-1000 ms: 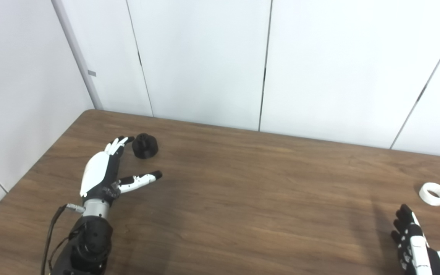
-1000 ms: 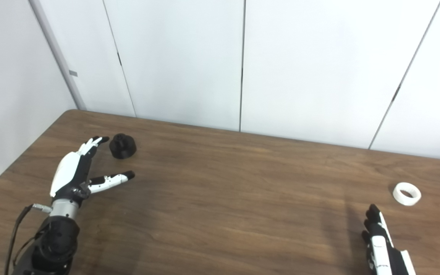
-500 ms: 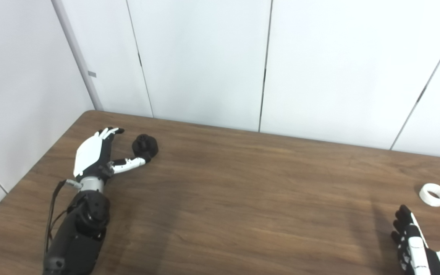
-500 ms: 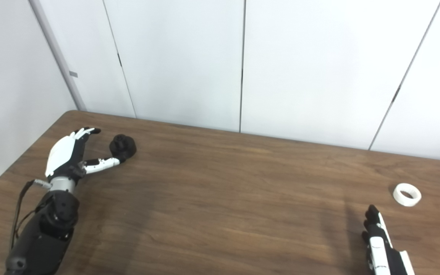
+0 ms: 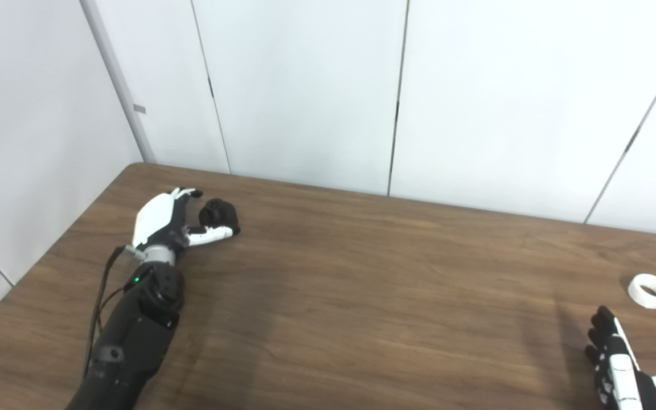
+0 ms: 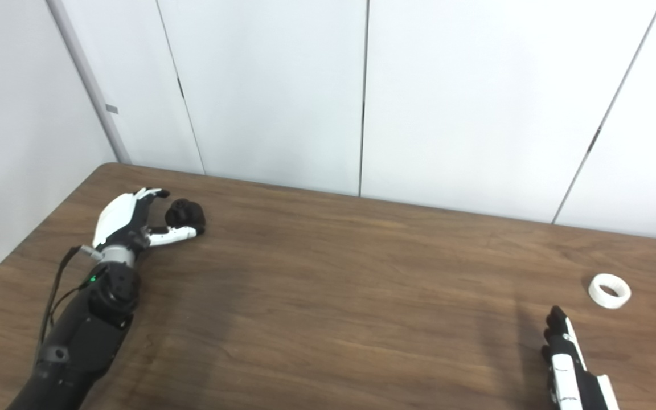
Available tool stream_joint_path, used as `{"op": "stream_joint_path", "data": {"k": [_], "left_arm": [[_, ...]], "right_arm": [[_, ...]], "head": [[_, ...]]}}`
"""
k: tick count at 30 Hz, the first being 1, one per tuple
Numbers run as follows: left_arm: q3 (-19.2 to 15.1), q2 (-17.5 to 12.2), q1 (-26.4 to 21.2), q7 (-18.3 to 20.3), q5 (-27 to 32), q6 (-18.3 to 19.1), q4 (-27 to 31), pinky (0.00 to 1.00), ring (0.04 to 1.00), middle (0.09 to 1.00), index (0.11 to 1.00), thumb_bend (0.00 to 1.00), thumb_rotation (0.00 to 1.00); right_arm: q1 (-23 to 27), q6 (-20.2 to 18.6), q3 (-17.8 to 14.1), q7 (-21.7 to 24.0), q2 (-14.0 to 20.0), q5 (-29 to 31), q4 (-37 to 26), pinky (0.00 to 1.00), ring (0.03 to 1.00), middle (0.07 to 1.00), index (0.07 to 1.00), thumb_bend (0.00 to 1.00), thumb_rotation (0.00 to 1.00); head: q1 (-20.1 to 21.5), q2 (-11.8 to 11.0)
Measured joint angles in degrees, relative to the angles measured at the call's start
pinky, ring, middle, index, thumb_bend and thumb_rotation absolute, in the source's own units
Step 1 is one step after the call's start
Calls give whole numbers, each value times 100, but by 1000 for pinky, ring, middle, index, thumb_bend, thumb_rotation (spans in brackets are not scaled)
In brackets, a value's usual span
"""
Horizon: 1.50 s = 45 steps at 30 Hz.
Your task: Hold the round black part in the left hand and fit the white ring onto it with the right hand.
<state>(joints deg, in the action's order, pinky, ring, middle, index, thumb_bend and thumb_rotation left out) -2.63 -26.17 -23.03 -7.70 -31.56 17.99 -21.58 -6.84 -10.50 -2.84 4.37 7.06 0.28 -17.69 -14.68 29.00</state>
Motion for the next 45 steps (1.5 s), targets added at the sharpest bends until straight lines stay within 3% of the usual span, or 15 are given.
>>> {"op": "stream_joint_path", "data": {"k": [16,24,40,42,43,45], "left_arm": [[428,-61,-571,-164,5,150,-1206,1000,1000,957,805,999,414],[574,-146,-634,-333,4,125,-1396,1000,998,938,784,982,377],[603,-285,-636,-316,58,154,-1380,1000,964,886,678,922,337],[579,-286,-643,-323,93,142,-1370,1000,934,846,603,892,263],[548,-284,-640,-340,154,104,-1364,1000,912,814,534,676,148],[500,-284,-623,-393,246,-16,-1354,1000,896,791,497,565,87]], "right_arm": [[0,14,13,1,-1,-42,1,1000,1000,1000,1000,381,1000],[3,15,21,4,-1,-39,0,1000,1000,1000,1000,365,1000],[3,-3,12,10,8,10,-3,1000,1000,1000,1000,366,1000],[4,-10,11,10,8,11,-6,1000,1000,1000,1000,378,1000],[4,-11,11,11,8,11,-6,1000,1000,1000,1000,380,1000],[3,-11,9,12,9,19,-6,1000,1000,1000,1000,378,1000]], "head": [[53,-26],[18,0],[26,35],[26,35],[26,44],[26,44]]}}
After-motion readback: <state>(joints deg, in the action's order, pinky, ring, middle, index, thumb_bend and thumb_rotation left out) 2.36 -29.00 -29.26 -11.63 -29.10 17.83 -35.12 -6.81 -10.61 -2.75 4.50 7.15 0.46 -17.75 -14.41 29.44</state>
